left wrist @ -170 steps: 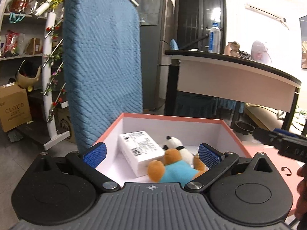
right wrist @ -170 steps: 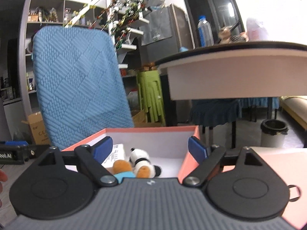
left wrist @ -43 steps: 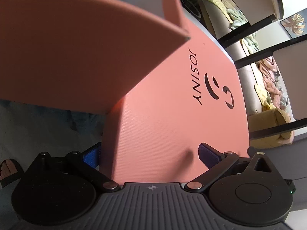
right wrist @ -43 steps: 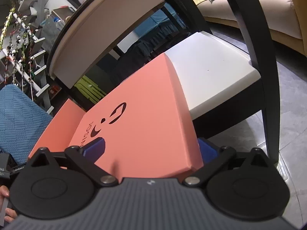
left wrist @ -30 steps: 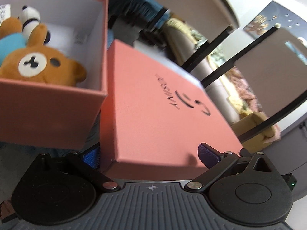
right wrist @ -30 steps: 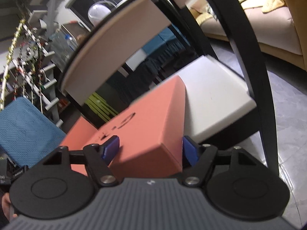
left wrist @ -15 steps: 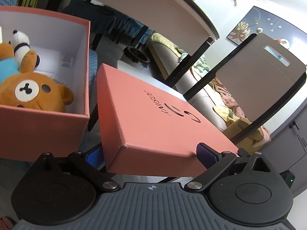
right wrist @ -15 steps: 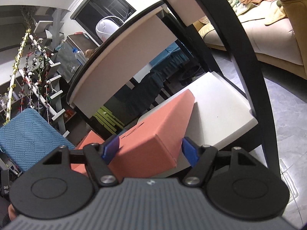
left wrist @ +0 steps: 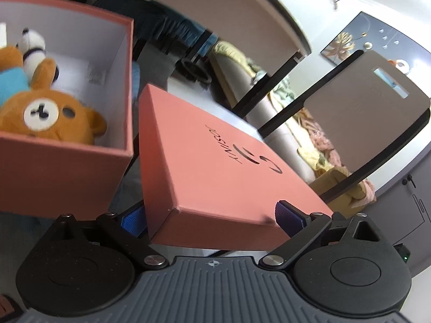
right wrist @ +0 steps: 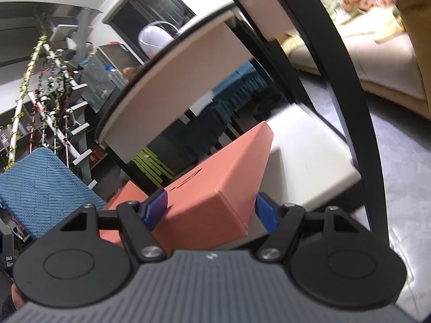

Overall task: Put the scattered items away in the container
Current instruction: 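Tilt the held lid with both grippers and carry it over the pink box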

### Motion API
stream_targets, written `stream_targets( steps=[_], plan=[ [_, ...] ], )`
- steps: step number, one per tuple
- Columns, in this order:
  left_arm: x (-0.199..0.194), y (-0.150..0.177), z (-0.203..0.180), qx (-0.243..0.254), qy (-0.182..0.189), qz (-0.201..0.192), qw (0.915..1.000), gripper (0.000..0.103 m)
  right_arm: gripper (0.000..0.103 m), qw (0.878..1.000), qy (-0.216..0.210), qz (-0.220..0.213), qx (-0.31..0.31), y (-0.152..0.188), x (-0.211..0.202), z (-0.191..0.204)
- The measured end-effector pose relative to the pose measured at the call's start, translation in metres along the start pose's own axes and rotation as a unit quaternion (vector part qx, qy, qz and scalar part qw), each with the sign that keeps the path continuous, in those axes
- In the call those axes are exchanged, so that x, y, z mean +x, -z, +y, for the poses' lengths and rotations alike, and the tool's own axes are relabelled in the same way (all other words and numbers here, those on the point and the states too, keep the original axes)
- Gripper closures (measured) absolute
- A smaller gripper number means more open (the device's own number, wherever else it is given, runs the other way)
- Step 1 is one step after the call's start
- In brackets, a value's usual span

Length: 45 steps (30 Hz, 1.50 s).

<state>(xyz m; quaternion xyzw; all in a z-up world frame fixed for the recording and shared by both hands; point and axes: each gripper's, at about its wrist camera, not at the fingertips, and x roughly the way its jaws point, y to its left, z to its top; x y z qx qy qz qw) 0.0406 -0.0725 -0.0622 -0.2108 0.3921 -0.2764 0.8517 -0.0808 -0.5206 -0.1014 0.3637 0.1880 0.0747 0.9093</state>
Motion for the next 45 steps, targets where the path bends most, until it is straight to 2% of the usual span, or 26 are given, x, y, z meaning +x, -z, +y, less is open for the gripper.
stream_targets(
  steps=[4,8,11,13,14,15,16,17,19,22,25,35,45],
  plan=[
    [0.003,0.002,0.005,-0.008,-0.005,0.008,0.9999,0.005,0.031,1.0,-0.007,0.016,0.006,0.007,0.003,-0.01],
    [0.013,0.002,0.021,-0.064,-0.003,0.028,0.9976,0.005,0.031,1.0,-0.003,0.028,0.008,0.012,0.008,-0.018],
    [0.021,0.0,0.035,-0.112,-0.003,0.043,0.9928,0.005,0.025,0.999,-0.009,0.037,0.038,0.017,0.016,-0.03],
    [0.026,0.0,0.039,-0.123,-0.009,0.047,0.9912,0.007,0.023,0.998,-0.016,0.038,0.055,0.021,0.022,-0.039],
    [0.027,0.0,0.038,-0.116,-0.022,0.045,0.9919,0.01,0.023,0.998,-0.016,0.037,0.056,0.022,0.024,-0.041],
    [0.026,0.0,0.035,-0.105,-0.037,0.039,0.993,0.017,0.026,0.998,-0.016,0.036,0.053,0.023,0.026,-0.041],
    [0.025,0.0,0.033,-0.094,-0.051,0.031,0.9938,0.023,0.033,0.998,-0.015,0.033,0.048,0.023,0.027,-0.04],
    [0.023,0.0,0.031,-0.085,-0.059,0.021,0.9944,0.023,0.037,0.999,-0.014,0.028,0.04,0.022,0.026,-0.038],
    [0.015,-0.002,0.028,-0.079,-0.051,-0.002,0.9956,0.024,0.04,0.999,-0.023,0.018,0.034,0.017,0.022,-0.035],
    [0.005,-0.004,0.024,-0.074,-0.038,-0.023,0.9963,0.024,0.04,0.999,-0.039,0.002,0.024,0.01,0.012,-0.025],
    [-0.001,-0.006,0.022,-0.074,-0.021,-0.028,0.9967,0.024,0.04,0.999,-0.042,-0.01,0.012,0.002,0.001,-0.014],
    [-0.031,-0.014,0.002,-0.031,0.018,-0.078,0.9963,0.024,0.04,0.996,-0.063,-0.053,-0.032,-0.011,-0.03,0.016],
    [-0.062,-0.022,0.014,-0.035,0.015,-0.109,0.9933,0.024,0.04,0.993,-0.084,-0.063,-0.049,-0.011,-0.022,0.052]
  ],
)
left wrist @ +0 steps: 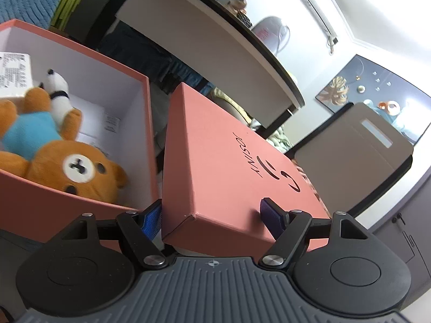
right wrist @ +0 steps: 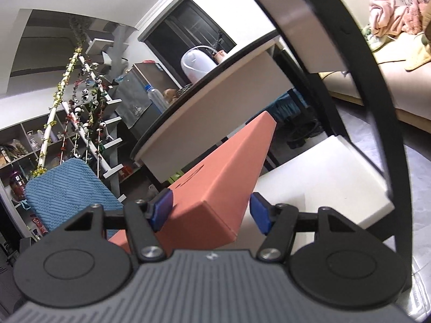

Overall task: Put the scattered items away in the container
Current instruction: 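Tilt the held lid with both grippers and carry it over the pink box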

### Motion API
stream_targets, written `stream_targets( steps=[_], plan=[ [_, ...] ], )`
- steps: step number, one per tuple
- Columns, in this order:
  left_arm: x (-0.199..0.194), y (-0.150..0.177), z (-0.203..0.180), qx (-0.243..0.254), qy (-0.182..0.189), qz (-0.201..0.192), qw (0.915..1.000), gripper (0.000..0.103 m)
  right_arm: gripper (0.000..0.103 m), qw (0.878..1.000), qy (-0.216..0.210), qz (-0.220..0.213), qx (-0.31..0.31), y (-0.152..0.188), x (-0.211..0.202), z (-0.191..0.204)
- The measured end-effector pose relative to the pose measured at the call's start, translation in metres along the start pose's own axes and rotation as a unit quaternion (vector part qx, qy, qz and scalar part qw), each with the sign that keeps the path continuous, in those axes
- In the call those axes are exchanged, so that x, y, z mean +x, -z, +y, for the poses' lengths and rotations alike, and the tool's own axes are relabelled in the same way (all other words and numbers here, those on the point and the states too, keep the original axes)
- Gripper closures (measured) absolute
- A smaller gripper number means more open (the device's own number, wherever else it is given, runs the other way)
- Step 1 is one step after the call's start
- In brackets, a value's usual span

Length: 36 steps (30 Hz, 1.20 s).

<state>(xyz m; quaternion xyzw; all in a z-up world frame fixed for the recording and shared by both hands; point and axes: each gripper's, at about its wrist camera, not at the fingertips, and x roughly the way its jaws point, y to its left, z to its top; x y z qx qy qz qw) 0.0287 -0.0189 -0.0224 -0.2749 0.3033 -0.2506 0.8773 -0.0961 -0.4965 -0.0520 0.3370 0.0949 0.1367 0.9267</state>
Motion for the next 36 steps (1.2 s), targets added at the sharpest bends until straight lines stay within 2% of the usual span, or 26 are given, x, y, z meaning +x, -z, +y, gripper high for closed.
stream_targets(
  steps=[6,17,27,32,36],
  plan=[
    [-0.026,-0.012,0.017,-0.008,-0.016,-0.024,0.9996,0.024,0.04,1.0,-0.021,0.015,-0.003,0.007,0.028,0.019],
    [-0.076,-0.039,0.068,-0.032,-0.062,-0.071,0.995,0.024,0.04,0.997,-0.064,0.053,-0.003,0.031,0.106,0.065],
    [-0.107,-0.055,0.117,-0.072,-0.1,-0.073,0.9897,0.024,0.039,0.992,-0.089,0.086,-0.011,0.063,0.17,0.098],
    [-0.113,-0.062,0.137,-0.076,-0.122,-0.075,0.9867,0.024,0.039,0.989,-0.094,0.112,-0.017,0.085,0.192,0.108],
    [-0.113,-0.062,0.141,-0.071,-0.124,-0.082,0.9864,0.024,0.038,0.988,-0.097,0.116,-0.007,0.095,0.203,0.109]
  ],
)
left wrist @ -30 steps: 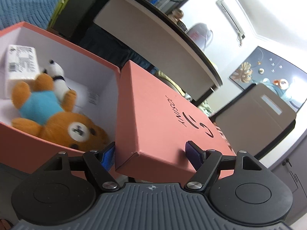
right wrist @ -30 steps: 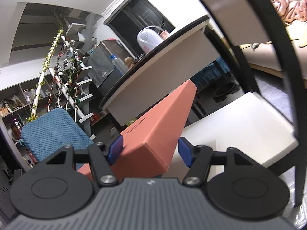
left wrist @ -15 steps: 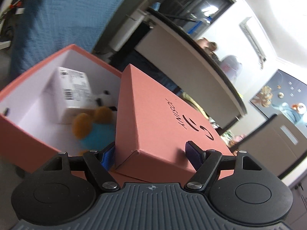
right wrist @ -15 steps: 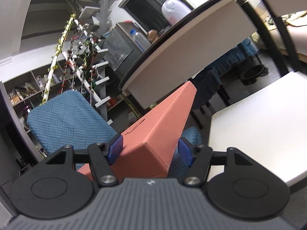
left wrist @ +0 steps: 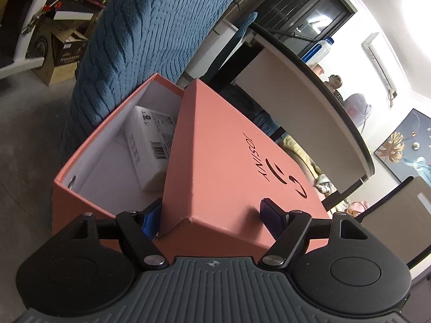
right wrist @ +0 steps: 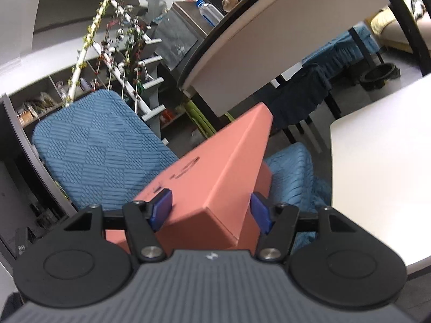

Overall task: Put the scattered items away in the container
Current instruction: 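Tilt the held lid with both grippers and carry it over the pink box, then lower the lid onto the box rim with both grippers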

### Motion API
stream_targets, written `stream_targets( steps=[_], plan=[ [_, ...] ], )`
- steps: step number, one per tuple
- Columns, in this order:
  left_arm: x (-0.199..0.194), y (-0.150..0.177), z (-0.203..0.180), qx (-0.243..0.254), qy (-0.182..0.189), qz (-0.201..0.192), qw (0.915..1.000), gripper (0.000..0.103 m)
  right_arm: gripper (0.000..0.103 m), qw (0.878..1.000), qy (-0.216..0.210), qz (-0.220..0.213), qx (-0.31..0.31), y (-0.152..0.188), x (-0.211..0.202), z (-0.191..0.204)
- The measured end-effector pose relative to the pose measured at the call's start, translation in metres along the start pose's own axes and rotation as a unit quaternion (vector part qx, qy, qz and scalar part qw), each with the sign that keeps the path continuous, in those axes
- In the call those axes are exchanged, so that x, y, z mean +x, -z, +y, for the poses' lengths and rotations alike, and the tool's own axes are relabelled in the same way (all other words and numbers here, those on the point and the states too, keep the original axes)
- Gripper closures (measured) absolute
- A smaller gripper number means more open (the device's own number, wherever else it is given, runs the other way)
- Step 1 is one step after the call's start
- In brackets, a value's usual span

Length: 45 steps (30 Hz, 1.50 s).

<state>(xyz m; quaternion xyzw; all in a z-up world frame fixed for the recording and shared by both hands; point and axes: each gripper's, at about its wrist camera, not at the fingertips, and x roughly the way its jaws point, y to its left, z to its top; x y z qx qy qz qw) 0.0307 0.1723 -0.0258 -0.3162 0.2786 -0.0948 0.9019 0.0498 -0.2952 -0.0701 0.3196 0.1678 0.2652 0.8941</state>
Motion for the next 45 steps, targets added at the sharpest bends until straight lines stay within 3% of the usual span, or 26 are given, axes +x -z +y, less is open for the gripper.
stream_targets(
  steps=[3,8,17,23,25,28,41,45],
  plan=[
    [-0.002,0.0,0.001,-0.005,-0.002,-0.005,1.0,0.024,0.036,1.0,-0.004,-0.002,-0.001,-0.002,0.003,0.001],
    [-0.01,0.0,0.001,-0.012,-0.002,-0.027,0.9996,0.014,0.028,1.0,0.003,-0.004,-0.01,-0.002,0.005,0.002],
    [-0.016,-0.001,-0.014,0.043,-0.038,-0.082,0.995,0.014,0.026,0.999,0.014,-0.029,-0.033,-0.003,0.008,0.009],
    [-0.007,-0.005,-0.027,0.09,-0.045,-0.106,0.9892,0.016,0.034,0.998,0.026,-0.028,-0.046,0.001,0.016,0.009],
    [-0.004,-0.003,-0.033,0.113,-0.045,-0.105,0.987,0.018,0.042,0.998,0.029,-0.028,-0.044,0.002,0.018,0.009],
    [-0.002,-0.001,-0.039,0.141,-0.075,-0.114,0.9806,0.018,0.043,0.998,0.026,-0.023,-0.047,0.004,0.021,0.013],
    [-0.018,-0.007,-0.01,0.138,-0.119,-0.127,0.9752,0.018,0.043,0.997,-0.01,-0.001,-0.078,0.023,0.04,0.043],
    [-0.028,-0.011,0.002,0.113,-0.111,-0.126,0.9793,0.018,0.042,0.996,-0.015,0.0,-0.085,0.028,0.046,0.051]
  ],
)
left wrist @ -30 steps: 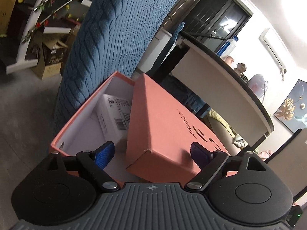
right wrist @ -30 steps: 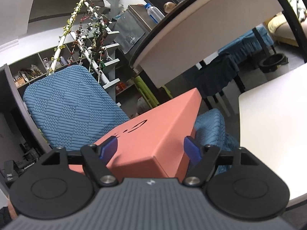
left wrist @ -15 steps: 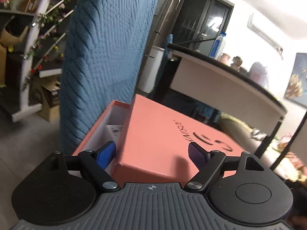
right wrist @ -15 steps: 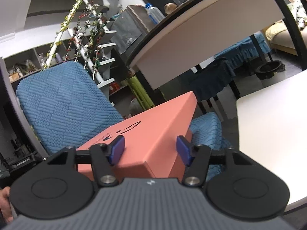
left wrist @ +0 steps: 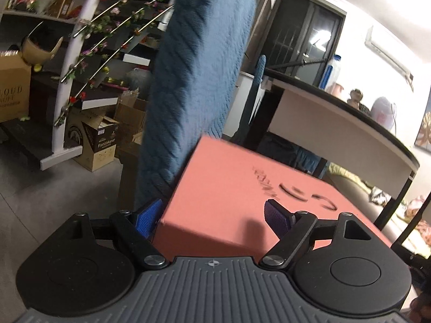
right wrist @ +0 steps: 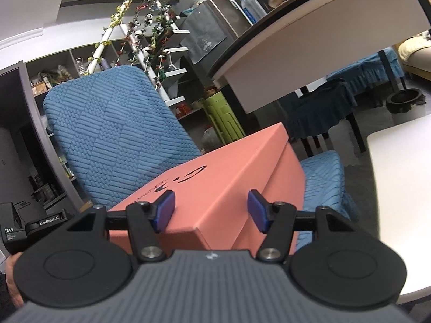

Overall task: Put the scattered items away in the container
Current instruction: 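Lower the lid onto the box rim with both grippers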

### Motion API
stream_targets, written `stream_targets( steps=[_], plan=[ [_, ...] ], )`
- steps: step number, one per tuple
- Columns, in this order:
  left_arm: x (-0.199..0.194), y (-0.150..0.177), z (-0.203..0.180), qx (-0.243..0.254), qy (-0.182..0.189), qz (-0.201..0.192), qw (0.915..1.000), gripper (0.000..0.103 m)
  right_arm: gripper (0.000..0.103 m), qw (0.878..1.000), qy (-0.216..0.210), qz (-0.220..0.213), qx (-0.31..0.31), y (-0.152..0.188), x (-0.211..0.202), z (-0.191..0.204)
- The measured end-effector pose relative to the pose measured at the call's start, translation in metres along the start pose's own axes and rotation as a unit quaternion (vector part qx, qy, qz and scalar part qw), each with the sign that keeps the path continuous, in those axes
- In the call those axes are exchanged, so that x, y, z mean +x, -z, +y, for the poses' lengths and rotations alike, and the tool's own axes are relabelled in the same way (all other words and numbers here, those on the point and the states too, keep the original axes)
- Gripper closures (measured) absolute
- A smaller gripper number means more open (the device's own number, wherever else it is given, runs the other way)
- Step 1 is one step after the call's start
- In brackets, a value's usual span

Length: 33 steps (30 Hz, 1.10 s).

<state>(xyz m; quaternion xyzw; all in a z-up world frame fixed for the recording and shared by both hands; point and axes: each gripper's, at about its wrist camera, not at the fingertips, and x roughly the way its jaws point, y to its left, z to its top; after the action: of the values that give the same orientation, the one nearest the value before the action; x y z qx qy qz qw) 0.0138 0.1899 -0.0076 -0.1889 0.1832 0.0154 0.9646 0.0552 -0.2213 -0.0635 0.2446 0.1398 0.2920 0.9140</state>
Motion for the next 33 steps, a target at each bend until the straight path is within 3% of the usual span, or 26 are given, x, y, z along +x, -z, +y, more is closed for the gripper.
stream_targets(
  steps=[9,18,33],
  plan=[
    [-0.001,0.003,0.003,0.019,0.004,0.003,0.9998,0.018,0.042,1.0,0.006,0.0,0.002,0.0,0.003,0.0],
    [0.012,0.005,0.013,-0.017,0.0,0.027,0.9995,0.015,0.042,1.0,0.003,0.001,0.004,0.0,0.003,-0.002],
    [0.005,0.011,0.011,0.013,0.0,0.041,0.9991,0.016,0.042,1.0,0.011,0.015,0.001,0.002,0.001,0.0]
  ],
)
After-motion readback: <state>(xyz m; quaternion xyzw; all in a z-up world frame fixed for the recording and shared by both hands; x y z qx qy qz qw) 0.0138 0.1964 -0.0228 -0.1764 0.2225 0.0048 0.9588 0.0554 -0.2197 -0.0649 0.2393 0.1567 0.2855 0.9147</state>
